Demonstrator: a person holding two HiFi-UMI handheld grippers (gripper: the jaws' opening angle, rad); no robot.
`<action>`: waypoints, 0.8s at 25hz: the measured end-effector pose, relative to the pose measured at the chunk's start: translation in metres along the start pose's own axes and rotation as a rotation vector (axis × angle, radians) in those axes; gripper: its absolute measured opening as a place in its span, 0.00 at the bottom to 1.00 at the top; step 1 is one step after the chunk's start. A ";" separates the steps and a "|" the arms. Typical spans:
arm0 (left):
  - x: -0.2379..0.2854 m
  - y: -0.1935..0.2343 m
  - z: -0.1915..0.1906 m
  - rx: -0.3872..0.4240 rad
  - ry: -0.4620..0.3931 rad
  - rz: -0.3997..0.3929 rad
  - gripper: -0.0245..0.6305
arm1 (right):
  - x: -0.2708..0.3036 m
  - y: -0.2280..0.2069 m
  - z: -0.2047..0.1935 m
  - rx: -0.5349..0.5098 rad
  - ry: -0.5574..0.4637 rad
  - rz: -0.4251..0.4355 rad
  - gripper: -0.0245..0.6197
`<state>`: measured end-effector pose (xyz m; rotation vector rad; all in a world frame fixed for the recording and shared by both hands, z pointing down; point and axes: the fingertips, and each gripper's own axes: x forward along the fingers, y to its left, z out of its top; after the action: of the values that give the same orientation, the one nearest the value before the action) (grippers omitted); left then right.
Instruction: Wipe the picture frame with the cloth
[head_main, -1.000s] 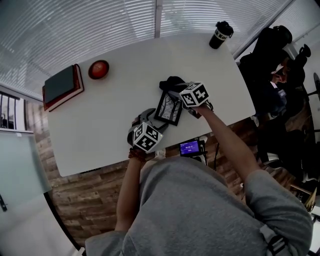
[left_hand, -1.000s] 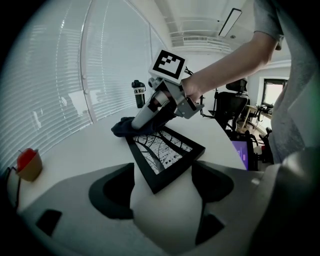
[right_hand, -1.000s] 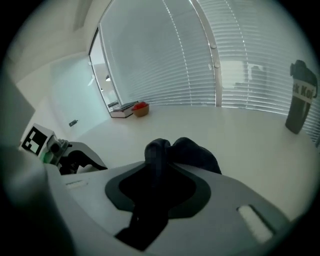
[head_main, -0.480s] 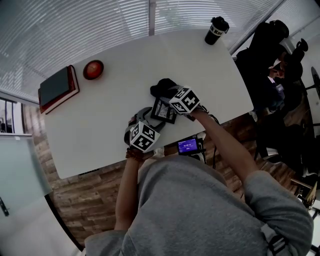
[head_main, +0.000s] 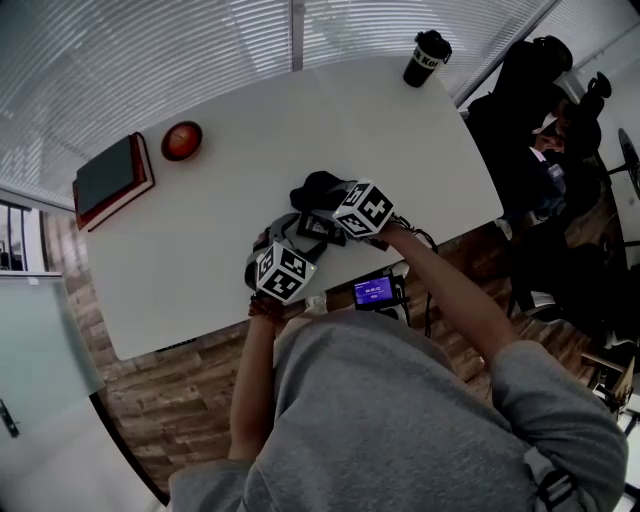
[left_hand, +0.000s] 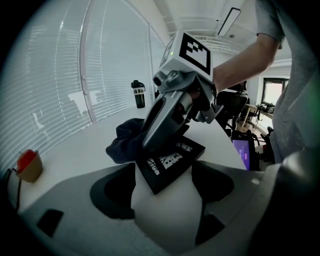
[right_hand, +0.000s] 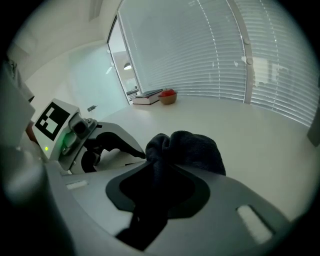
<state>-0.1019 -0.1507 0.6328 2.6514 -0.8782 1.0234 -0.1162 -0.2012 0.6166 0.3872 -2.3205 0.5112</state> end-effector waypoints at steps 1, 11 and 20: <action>0.000 0.000 0.000 0.000 0.000 0.000 0.59 | 0.000 0.003 0.000 -0.002 0.002 0.006 0.19; 0.000 -0.001 0.001 -0.001 -0.001 0.000 0.59 | 0.001 0.024 -0.007 -0.015 0.015 0.035 0.19; -0.001 -0.002 -0.001 -0.002 -0.001 -0.001 0.59 | 0.001 0.037 -0.011 0.025 0.038 0.114 0.19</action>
<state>-0.1018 -0.1487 0.6326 2.6508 -0.8769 1.0212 -0.1261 -0.1635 0.6149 0.2559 -2.3102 0.5981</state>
